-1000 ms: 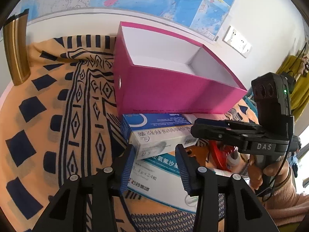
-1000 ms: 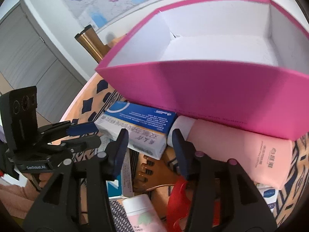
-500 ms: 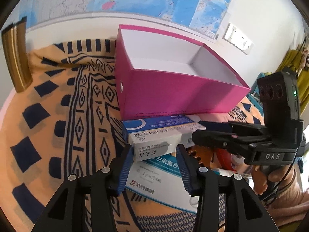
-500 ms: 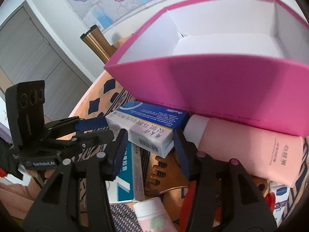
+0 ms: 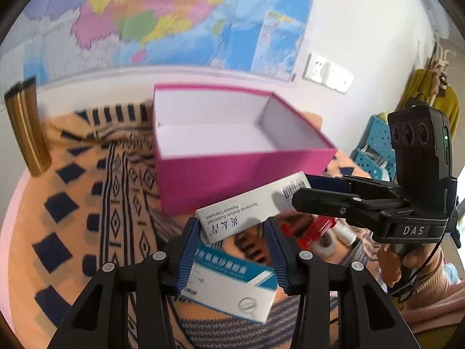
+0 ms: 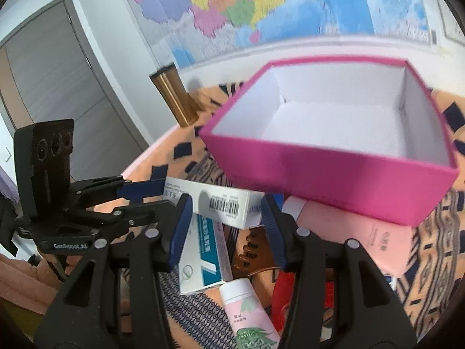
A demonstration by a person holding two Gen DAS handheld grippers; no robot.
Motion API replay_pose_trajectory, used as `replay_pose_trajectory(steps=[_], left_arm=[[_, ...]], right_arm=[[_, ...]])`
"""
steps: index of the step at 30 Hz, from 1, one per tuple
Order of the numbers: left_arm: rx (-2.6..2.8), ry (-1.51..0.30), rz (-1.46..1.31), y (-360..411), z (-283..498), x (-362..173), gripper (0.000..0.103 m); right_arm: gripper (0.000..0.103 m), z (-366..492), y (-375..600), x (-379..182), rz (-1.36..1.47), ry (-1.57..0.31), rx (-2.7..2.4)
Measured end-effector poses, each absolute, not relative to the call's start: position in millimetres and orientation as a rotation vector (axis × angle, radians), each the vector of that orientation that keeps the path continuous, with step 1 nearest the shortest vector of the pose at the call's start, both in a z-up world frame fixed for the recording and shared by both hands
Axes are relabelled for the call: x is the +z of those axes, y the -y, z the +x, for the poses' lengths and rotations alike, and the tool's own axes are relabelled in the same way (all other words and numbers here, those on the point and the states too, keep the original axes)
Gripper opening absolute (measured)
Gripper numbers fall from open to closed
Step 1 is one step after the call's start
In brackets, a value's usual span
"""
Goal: Organize rigid objects
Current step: 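Lower the white box into the pink box and open the left tool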
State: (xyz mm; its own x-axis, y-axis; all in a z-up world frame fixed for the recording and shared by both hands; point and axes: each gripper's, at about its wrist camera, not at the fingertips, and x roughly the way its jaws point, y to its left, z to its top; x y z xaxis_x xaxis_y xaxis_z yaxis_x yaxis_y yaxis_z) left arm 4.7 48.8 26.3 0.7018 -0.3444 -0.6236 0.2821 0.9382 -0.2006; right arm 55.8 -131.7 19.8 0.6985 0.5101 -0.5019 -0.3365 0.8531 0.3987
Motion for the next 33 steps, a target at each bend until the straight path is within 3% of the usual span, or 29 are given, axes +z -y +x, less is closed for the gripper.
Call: replay_pose_trajectory(steps=[13, 25, 33], left_arm=[[-0.331, -0.548, -0.004, -36.4, 41.0, 84.6, 0.048], [-0.257, -0.622, -0.019, -54.3, 127.5, 46.4, 0.048], [-0.197, -0.637, -0.003, -65.7, 123.6, 21.9, 0.051]], right_arm=[[0.052, 58.8, 153.9, 80.1, 0.218, -0.453, 0.474], [0.052, 144.8, 161.2, 51.9, 0.204, -0.528, 0.462], [0.052, 161.1, 150.1, 22.4, 0.148, -0.627, 0.494]])
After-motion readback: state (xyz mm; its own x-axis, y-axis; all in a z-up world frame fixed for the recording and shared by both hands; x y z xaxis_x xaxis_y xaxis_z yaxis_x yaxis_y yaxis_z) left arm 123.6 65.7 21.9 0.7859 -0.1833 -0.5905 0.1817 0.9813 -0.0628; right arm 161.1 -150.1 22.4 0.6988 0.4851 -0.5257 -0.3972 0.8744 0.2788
